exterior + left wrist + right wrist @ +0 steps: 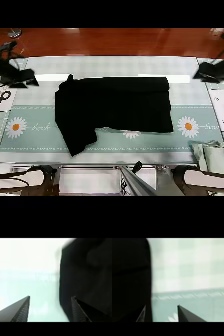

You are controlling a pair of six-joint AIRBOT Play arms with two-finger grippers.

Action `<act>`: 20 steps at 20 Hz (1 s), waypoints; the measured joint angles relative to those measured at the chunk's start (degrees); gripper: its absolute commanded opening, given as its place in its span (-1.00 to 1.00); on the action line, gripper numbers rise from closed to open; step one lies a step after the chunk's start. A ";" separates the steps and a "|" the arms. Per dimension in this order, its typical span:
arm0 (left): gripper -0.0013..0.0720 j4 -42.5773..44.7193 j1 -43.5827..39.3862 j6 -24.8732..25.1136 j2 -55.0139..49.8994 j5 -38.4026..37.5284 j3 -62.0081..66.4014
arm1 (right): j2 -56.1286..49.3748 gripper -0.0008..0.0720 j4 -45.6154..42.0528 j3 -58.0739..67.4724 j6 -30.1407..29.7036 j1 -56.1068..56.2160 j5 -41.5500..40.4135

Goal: Fold the shirts.

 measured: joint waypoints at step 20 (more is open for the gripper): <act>0.47 -28.06 9.16 12.41 12.90 21.18 -50.29 | 4.83 0.34 11.76 -19.37 -8.92 -6.01 -0.39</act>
